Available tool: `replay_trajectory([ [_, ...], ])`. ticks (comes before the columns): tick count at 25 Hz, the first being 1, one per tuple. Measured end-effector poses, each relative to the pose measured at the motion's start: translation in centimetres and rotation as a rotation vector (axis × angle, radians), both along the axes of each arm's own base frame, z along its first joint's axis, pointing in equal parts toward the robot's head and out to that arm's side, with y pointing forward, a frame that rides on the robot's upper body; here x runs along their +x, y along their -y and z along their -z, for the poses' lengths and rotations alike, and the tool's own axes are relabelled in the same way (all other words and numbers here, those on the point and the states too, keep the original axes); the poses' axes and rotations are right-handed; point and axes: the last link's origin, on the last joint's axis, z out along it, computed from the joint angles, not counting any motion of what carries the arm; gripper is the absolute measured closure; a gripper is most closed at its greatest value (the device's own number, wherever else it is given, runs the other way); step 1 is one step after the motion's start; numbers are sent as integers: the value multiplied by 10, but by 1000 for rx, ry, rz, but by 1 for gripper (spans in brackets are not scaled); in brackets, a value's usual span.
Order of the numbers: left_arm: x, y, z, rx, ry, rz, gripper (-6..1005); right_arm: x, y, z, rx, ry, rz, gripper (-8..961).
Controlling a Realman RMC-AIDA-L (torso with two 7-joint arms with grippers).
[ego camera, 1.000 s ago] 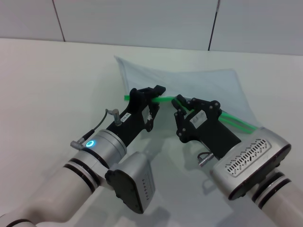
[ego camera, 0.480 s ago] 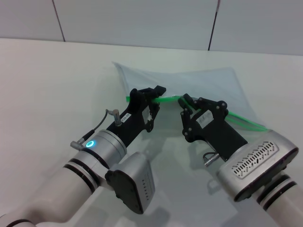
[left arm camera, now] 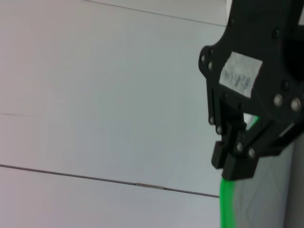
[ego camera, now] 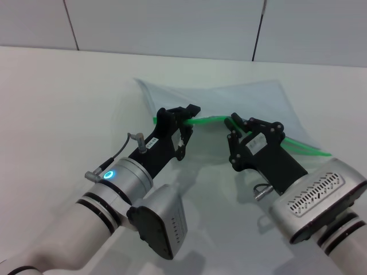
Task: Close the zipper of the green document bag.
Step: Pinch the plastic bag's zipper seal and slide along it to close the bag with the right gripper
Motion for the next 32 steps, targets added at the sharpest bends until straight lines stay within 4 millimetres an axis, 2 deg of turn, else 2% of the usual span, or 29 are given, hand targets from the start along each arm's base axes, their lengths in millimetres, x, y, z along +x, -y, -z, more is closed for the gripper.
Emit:
replay_trajectory([
  [32,-2,1,1,-7,-7,-5,937,24,-4,-12,58,-17,90,875],
])
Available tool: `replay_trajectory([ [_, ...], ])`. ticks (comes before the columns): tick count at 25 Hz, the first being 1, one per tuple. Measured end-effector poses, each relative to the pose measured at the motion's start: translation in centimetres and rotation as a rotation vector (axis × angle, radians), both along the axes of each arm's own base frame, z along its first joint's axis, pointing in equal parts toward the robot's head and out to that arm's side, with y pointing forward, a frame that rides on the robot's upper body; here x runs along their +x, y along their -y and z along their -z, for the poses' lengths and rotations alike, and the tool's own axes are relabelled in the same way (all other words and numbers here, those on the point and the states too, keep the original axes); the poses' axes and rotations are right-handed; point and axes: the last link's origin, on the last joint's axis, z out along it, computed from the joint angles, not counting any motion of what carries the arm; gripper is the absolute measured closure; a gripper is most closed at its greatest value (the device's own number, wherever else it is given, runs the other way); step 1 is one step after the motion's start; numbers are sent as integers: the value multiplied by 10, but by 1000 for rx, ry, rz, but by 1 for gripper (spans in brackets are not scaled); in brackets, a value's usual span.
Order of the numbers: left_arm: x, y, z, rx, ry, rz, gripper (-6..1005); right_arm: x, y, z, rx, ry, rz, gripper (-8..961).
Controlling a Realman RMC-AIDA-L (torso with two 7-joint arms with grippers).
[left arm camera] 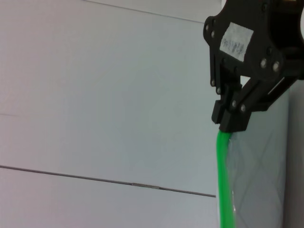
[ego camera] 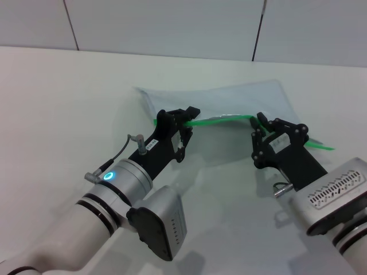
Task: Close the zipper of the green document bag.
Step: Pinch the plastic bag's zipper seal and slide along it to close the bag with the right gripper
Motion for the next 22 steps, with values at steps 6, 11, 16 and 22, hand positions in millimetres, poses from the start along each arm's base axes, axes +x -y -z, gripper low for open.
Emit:
replay_trajectory([
  [6,-1,0,0,-2,-3,0,937,6,-1,-2,10,10,15,875],
  [11,-1,0,0,-3,-5,-1,936,9,-2,-3,14,13,24,875],
  [16,-1,0,0,-4,-6,-1,936,15,-3,-7,33,1,57,875],
  [22,-1,0,0,-5,-6,-1,935,23,-5,-13,63,-4,89,875],
])
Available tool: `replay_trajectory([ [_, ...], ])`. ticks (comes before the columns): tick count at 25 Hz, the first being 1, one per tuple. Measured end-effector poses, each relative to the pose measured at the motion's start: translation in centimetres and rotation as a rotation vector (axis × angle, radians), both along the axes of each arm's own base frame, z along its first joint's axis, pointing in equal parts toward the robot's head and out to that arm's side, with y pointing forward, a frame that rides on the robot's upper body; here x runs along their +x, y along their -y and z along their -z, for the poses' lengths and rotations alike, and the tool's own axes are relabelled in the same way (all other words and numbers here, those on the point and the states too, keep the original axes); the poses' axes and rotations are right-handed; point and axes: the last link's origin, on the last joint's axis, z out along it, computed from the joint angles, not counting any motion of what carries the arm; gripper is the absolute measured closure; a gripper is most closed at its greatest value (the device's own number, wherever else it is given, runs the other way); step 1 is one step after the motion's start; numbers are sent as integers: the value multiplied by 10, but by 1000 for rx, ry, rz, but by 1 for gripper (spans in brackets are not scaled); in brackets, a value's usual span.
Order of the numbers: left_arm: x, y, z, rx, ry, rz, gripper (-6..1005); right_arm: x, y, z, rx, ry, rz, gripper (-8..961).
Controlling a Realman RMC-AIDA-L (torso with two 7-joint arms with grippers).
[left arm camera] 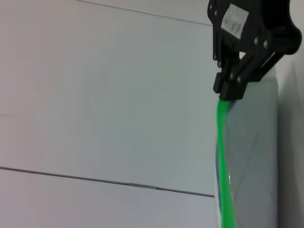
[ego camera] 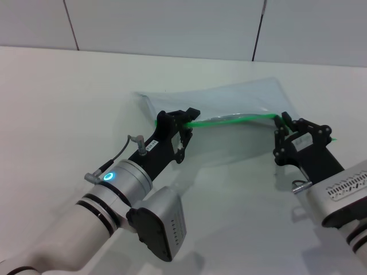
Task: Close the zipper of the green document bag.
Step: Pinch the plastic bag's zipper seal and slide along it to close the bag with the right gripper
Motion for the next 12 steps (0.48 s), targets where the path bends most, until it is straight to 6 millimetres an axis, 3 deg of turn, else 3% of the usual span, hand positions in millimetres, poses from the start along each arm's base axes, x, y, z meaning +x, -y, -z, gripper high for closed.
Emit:
replay_trajectory([
  [12,-1,0,1,-6,-4,-4,934,11,-3,-7,35,-3,56,875],
])
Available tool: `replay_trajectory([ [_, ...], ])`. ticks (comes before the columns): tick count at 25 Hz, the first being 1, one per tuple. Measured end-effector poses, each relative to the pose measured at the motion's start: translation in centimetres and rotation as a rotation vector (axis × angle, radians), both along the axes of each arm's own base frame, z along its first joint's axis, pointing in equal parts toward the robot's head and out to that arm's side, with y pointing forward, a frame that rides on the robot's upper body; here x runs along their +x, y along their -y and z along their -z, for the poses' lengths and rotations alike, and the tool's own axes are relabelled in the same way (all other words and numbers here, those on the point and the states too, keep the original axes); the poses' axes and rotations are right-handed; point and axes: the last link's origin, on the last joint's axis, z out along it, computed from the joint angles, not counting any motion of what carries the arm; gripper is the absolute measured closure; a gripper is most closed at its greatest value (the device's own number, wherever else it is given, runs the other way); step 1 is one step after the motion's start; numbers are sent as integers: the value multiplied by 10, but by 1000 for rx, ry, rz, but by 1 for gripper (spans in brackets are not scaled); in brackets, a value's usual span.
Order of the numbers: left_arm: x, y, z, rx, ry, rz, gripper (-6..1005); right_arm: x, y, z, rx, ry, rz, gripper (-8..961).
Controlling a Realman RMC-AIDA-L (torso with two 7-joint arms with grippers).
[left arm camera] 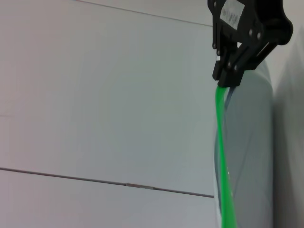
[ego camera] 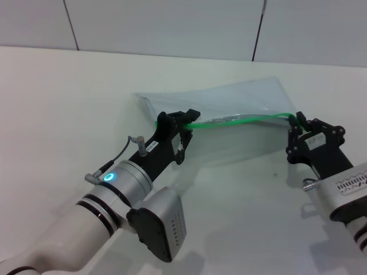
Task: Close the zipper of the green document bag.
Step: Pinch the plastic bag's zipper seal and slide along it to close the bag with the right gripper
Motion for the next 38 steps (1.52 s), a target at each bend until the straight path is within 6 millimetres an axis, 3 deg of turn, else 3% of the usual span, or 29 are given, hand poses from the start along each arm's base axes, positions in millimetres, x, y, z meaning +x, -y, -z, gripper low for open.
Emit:
replay_trajectory([
  [38,-2,1,1,-8,-9,-5,930,35,-7,-23,99,10,143,875],
])
